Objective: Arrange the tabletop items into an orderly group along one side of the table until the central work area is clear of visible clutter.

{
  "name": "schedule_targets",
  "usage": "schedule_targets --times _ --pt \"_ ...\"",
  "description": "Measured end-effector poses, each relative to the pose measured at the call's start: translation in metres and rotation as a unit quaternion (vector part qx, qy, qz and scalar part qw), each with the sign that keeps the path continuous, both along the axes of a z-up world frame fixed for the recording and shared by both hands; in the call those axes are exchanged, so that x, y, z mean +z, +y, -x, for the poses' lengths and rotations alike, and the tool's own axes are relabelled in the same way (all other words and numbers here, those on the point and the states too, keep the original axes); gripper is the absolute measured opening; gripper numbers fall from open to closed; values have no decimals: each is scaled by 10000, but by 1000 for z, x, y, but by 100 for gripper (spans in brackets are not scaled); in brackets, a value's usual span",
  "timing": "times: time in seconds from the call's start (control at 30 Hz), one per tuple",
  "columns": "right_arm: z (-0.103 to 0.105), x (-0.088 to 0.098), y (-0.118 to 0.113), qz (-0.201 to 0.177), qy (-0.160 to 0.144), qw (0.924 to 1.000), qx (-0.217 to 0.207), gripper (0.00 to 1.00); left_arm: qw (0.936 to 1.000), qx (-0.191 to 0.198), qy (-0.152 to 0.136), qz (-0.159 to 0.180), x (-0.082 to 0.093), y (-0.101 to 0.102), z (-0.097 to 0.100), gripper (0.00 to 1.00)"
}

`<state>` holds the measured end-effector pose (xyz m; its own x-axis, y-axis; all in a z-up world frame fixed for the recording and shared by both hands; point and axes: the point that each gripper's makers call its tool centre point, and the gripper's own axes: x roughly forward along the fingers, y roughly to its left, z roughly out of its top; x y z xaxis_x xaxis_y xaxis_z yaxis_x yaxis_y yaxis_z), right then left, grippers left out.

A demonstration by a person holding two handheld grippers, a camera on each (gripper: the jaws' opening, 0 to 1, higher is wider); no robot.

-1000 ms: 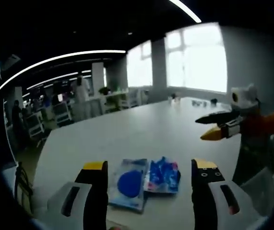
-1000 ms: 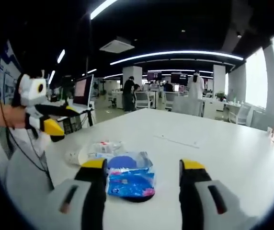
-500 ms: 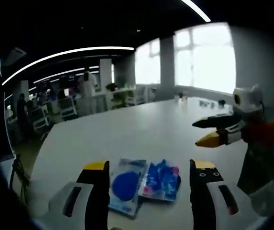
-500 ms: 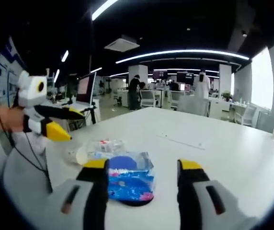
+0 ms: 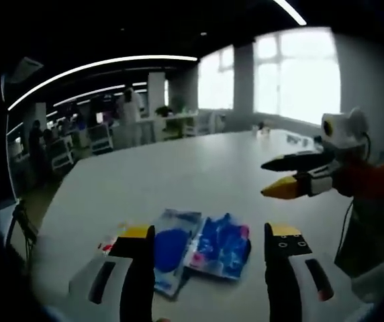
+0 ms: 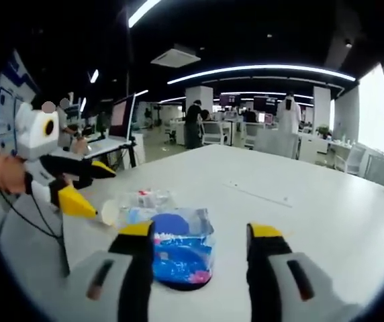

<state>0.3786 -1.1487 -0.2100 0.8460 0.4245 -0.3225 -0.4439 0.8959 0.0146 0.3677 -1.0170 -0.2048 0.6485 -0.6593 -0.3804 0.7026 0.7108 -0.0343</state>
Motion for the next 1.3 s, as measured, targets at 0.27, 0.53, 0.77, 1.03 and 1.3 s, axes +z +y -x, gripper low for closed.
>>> schedule_targets --times 0.27,0.53,0.77,1.03,1.3 --pt "-7 -16 1 16 160 9998 100 53 9995 230 199 -61 -18 1 -3 62" --pt "-15 -32 2 28 309 9993 188 51 9987 292 378 -170 -37 -4 -1 60" --pt "-21 -44 3 52 420 9988 265 51 9977 337 550 -218 -52 -6 -2 59" --pt "-24 -60 3 55 567 9979 310 50 9962 392 740 -231 -67 -7 -2 59" --pt "-25 -73 2 17 699 9970 339 50 9944 475 903 -282 -81 -6 -1 59"
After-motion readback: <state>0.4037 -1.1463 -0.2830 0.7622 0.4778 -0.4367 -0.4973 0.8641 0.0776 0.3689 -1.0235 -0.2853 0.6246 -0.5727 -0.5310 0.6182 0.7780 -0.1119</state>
